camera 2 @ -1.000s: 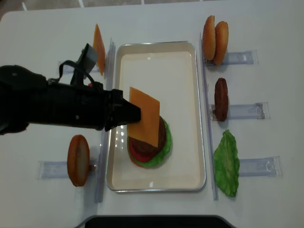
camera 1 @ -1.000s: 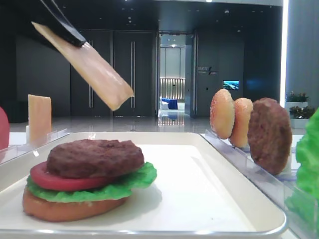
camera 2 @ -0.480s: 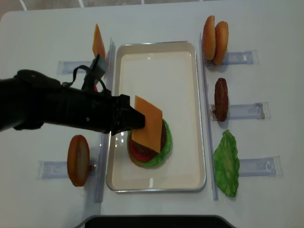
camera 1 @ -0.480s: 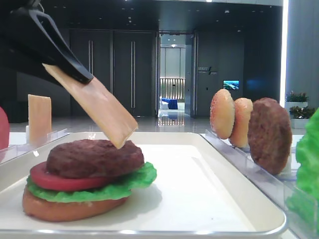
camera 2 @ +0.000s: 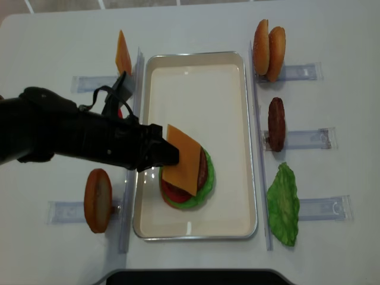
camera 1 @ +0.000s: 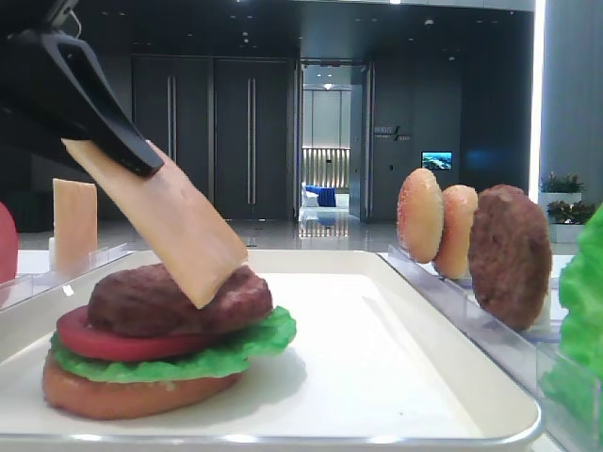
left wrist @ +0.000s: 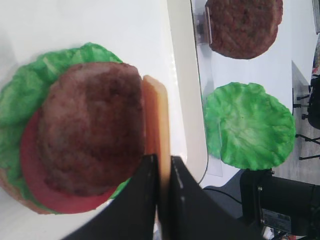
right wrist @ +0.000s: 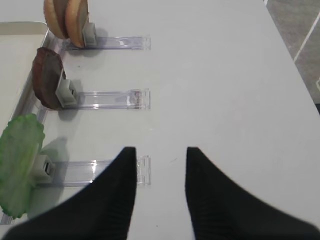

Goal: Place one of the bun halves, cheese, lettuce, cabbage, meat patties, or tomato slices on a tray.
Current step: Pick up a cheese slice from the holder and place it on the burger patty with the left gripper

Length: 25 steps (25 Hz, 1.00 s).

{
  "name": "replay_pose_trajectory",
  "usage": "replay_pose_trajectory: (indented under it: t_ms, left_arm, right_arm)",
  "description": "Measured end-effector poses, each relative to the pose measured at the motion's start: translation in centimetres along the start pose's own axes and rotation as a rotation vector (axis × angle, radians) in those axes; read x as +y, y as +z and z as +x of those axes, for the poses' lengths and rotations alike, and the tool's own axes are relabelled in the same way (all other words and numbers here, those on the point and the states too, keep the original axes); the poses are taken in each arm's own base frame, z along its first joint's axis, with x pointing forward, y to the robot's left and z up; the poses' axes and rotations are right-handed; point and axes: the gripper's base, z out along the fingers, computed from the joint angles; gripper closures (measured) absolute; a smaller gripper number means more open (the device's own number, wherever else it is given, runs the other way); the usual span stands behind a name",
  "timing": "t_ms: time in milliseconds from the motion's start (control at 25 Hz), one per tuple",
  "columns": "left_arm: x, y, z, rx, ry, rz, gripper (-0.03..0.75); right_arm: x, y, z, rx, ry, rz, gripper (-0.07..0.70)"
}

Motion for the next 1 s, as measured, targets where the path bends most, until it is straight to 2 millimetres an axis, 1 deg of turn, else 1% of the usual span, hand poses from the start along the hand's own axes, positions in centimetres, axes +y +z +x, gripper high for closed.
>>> replay_pose_trajectory:
  t_ms: [760, 1000]
  left_arm:
    - [-0.07, 0.02, -0.27, -0.029, 0.007, 0.009, 0.69]
    - [0.3, 0.76, -0.28, -0.006, -0.003, 0.034, 0.69]
  right_arm:
    - [0.0, 0.0, 0.0, 0.0, 0.0, 0.0, 0.395]
    - [0.0, 0.0, 0.0, 0.0, 0.0, 0.0, 0.395]
